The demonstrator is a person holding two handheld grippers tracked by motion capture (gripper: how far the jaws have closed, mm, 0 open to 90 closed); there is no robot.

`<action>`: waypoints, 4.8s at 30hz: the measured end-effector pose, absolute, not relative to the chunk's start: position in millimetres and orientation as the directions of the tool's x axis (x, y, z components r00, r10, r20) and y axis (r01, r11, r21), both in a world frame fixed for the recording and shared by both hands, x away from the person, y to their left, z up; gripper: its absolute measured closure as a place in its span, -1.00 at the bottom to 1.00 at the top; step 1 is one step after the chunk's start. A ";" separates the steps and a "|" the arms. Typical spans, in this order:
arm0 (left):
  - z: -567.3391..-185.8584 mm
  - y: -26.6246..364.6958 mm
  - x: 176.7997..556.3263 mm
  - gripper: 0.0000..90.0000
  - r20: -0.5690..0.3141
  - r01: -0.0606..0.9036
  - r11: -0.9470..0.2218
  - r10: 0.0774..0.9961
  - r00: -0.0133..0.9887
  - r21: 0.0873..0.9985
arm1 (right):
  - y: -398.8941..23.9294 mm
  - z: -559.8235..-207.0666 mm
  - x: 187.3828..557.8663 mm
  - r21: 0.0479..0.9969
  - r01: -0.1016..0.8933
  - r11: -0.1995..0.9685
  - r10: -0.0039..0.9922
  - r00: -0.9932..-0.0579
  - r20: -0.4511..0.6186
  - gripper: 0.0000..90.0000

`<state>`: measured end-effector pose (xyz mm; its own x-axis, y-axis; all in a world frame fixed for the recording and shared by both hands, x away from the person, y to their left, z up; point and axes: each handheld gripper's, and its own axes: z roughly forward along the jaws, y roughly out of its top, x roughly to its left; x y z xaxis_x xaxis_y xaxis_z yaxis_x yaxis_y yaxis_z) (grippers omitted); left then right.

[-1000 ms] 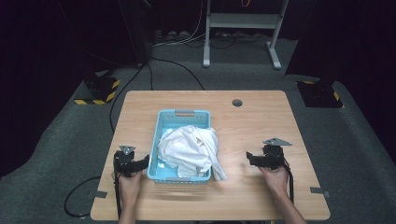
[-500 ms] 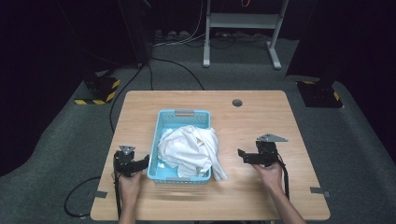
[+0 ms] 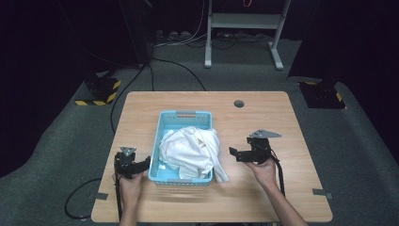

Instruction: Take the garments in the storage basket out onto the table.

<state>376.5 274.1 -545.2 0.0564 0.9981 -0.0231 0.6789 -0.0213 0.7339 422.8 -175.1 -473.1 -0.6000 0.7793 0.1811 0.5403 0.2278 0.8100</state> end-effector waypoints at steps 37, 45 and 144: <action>-545.2 275.0 376.3 -0.72 -0.032 0.677 -0.015 0.998 0.057 0.736 | -55.0 -453.1 430.5 0.822 0.424 0.379 0.664 -0.744 0.078 -0.98; -545.0 275.5 376.2 -0.72 -0.032 0.677 -0.016 0.998 0.059 0.735 | -41.9 -463.7 436.9 0.790 0.440 0.427 0.679 -0.733 0.041 -0.99; -545.4 271.7 377.1 -0.72 -0.003 0.683 -0.044 0.998 0.067 0.729 | -104.3 -338.2 438.4 0.925 0.310 0.219 0.559 -0.817 0.141 0.85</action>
